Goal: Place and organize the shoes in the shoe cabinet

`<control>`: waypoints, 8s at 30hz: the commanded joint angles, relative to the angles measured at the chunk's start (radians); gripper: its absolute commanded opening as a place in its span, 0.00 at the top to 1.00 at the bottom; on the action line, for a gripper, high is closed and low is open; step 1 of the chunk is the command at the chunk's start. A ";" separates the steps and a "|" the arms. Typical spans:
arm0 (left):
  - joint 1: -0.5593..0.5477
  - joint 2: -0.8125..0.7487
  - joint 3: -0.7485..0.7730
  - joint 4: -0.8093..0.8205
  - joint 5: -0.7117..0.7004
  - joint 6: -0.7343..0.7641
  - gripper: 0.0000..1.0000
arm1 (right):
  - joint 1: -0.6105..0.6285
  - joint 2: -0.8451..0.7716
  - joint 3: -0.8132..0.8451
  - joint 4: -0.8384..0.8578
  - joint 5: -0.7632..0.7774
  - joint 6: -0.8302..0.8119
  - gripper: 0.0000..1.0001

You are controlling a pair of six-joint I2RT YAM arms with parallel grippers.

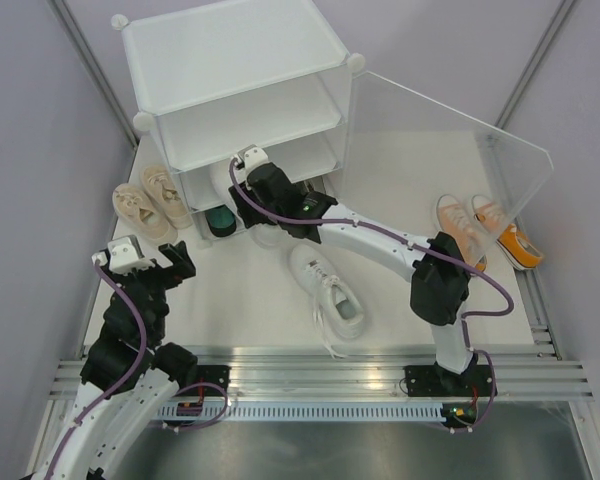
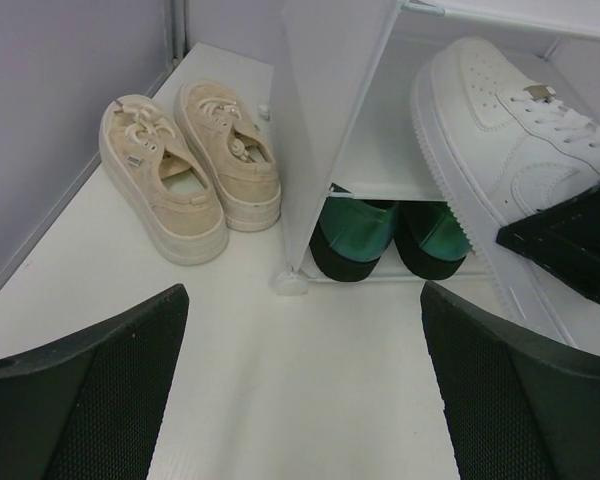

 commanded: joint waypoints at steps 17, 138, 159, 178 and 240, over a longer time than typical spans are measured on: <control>-0.007 0.012 0.028 0.016 0.064 -0.007 0.00 | 0.003 0.153 0.285 0.128 0.117 0.038 0.99; 0.060 0.113 0.015 0.033 -0.120 -0.017 0.00 | -0.022 0.001 -0.186 0.503 -0.159 -0.041 0.39; 0.062 0.135 0.017 0.035 -0.104 -0.014 0.00 | -0.047 0.255 0.182 0.526 -0.189 -0.061 0.55; 0.062 0.132 0.017 0.036 -0.075 -0.010 0.00 | -0.037 0.373 0.305 0.573 -0.301 0.038 0.48; 0.060 0.087 0.014 0.048 0.051 0.017 0.00 | -0.074 -0.382 -0.597 0.484 -0.285 -0.022 0.11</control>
